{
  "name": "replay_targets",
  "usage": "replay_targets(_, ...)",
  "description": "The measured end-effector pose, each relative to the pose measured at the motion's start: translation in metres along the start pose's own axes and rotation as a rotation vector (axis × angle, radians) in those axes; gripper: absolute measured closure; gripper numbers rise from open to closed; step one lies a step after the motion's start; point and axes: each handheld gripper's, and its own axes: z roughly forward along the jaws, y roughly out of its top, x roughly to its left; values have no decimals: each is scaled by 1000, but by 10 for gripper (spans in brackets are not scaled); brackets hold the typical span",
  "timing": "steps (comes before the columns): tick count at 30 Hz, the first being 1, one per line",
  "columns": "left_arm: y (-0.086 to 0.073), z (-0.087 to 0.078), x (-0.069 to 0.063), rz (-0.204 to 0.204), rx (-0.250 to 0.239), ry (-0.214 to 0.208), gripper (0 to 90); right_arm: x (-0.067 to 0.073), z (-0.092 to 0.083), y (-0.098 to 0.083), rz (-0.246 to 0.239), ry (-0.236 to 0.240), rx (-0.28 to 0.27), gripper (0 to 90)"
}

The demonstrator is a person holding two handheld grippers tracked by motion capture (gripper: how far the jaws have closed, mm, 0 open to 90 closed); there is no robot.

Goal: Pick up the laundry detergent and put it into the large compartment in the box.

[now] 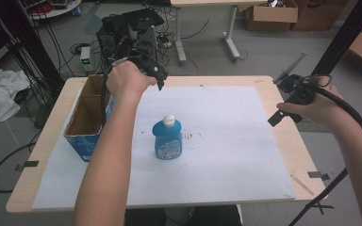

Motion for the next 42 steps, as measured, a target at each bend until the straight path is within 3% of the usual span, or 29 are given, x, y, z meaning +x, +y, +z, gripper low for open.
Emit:
replay_targets(8,-2,-4,3,4,-8,-7,7,0,0,-3,8,3,-6,261)
replay_targets(14,-6,-5,4,38,-8,-3,3,1,2,-3,5,6,-7,261)
replay_targets(22,-12,-12,2,75,-50,-37,1,2,2,-5,0,5,-9,261)
replay_targets(29,-22,-22,-3,170,-97,-94,1,2,4,-8,5,9,-8,261)
replay_targets(36,-28,-24,-10,236,-121,-125,1,3,6,-7,1,11,-8,261)
replay_targets(37,-31,-25,-14,268,-123,-138,1,4,7,-6,0,12,-8,261)
replay_targets(42,-35,-23,-22,321,-117,-141,1,5,8,-6,-3,13,-7,261)
